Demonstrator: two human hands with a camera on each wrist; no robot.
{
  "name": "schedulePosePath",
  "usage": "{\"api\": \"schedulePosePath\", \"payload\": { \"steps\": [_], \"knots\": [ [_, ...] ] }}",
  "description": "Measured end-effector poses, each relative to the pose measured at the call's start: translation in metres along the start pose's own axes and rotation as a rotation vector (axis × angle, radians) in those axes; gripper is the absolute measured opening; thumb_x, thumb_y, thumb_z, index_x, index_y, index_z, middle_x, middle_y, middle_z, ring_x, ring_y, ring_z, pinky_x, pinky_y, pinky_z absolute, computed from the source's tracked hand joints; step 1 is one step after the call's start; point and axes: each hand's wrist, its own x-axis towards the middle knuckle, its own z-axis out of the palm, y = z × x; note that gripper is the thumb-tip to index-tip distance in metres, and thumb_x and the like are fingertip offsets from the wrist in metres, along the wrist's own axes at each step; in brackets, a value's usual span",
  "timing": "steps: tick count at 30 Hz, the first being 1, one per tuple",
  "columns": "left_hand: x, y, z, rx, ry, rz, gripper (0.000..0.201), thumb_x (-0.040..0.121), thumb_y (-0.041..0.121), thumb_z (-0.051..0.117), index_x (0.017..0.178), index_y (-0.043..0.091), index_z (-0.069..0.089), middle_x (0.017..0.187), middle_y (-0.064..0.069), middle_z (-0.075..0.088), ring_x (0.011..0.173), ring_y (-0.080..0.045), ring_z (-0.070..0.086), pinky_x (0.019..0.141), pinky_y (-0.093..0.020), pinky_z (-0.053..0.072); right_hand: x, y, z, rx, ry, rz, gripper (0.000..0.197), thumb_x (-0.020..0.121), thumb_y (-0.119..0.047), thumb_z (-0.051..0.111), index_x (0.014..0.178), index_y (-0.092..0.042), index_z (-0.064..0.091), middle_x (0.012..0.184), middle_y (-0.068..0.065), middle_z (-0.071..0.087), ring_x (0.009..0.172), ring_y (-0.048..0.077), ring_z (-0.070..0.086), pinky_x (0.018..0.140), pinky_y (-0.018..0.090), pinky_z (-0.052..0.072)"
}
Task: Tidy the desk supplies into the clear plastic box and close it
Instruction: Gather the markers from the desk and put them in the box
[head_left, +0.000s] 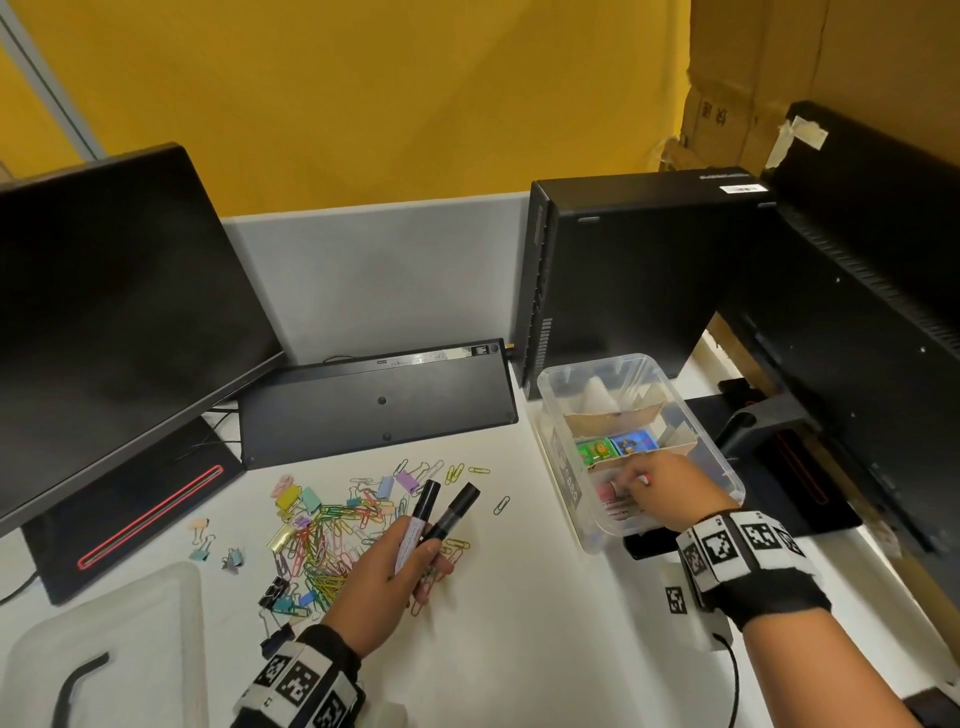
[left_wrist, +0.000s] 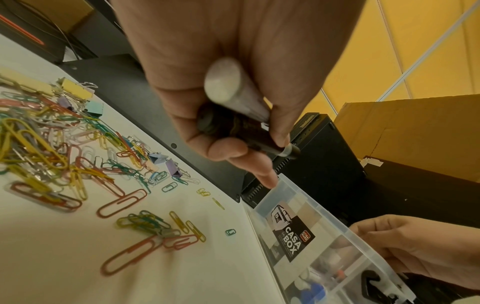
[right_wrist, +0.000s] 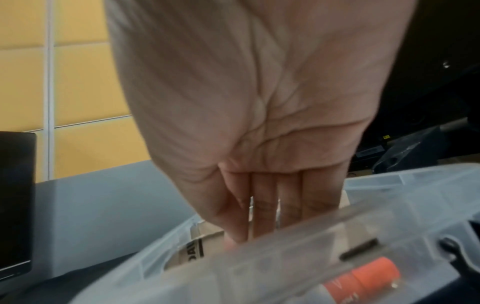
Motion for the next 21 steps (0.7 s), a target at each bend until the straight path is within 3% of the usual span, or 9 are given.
{"api": "schedulePosePath", "payload": {
  "steps": [4,6,8,11,13,15,18,21],
  "knots": [
    [0.001,0.003,-0.002,-0.004,0.003,0.017,0.014,0.096,0.026,0.048,0.103,0.018,0.058,0.089,-0.005,0.071,0.054,-0.012,0.057,0.051,-0.020,0.045,-0.013,-0.019,-0.004,0.114,0.172,-0.176,0.018,0.095,-0.017,0.049,0.094,-0.023,0.066,0.095,-0.007,0.063,0.082,0.011,0.062,0.078,0.027,0.053],
    [0.003,0.006,-0.003,-0.016,-0.010,0.026,0.015,0.096,0.026,0.048,0.104,0.020,0.059,0.089,-0.001,0.071,0.054,-0.012,0.058,0.052,-0.022,0.045,-0.023,-0.036,0.000,0.196,0.235,-0.322,0.016,0.094,-0.017,0.052,0.096,-0.025,0.066,0.096,-0.013,0.062,0.078,0.006,0.062,0.073,0.021,0.053],
    [0.005,0.010,-0.002,-0.031,-0.028,0.031,0.015,0.096,0.027,0.047,0.105,0.024,0.059,0.090,0.001,0.071,0.054,-0.012,0.059,0.052,-0.024,0.046,-0.030,-0.054,0.013,0.286,0.155,-0.426,0.014,0.093,-0.020,0.055,0.101,-0.025,0.065,0.098,-0.015,0.062,0.077,0.005,0.062,0.073,0.019,0.051],
    [0.005,0.018,0.001,-0.058,-0.077,0.053,0.017,0.097,0.027,0.046,0.107,0.023,0.059,0.092,-0.001,0.072,0.055,-0.014,0.060,0.051,-0.025,0.046,-0.036,-0.077,0.041,0.502,-0.112,-0.426,0.026,0.091,-0.030,0.060,0.116,-0.024,0.059,0.109,-0.011,0.062,0.082,0.012,0.068,0.078,0.029,0.056],
    [0.005,0.020,0.003,-0.060,-0.112,0.067,0.018,0.097,0.028,0.045,0.110,0.024,0.058,0.094,-0.002,0.072,0.059,-0.016,0.063,0.054,-0.026,0.048,-0.037,-0.087,0.054,0.682,-0.207,-0.406,0.025,0.091,-0.021,0.061,0.115,-0.016,0.057,0.108,0.000,0.064,0.081,0.018,0.071,0.078,0.033,0.058],
    [0.003,0.020,0.004,-0.060,-0.104,0.071,0.021,0.097,0.030,0.044,0.110,0.023,0.059,0.095,-0.001,0.072,0.068,-0.014,0.066,0.064,-0.026,0.051,-0.038,-0.090,0.052,0.780,-0.190,-0.399,0.015,0.091,-0.011,0.060,0.106,-0.009,0.056,0.098,0.007,0.066,0.078,0.019,0.070,0.076,0.033,0.058],
    [0.002,0.011,-0.001,0.005,0.017,0.067,0.027,0.094,0.042,0.042,0.107,0.025,0.060,0.096,0.004,0.070,0.083,-0.006,0.066,0.071,-0.020,0.053,-0.039,-0.075,0.033,0.794,0.018,-0.380,0.011,0.094,-0.018,0.054,0.105,-0.020,0.054,0.095,0.002,0.065,0.080,0.016,0.069,0.075,0.029,0.057],
    [0.000,0.000,-0.009,-0.045,0.104,0.005,0.018,0.097,0.031,0.045,0.105,0.026,0.060,0.086,-0.001,0.066,0.065,-0.008,0.063,0.056,-0.019,0.050,-0.045,-0.046,0.004,0.710,0.456,-0.271,0.017,0.098,-0.022,0.044,0.115,-0.026,0.043,0.093,-0.002,0.060,0.080,0.011,0.064,0.066,0.024,0.054]
  ]
}}
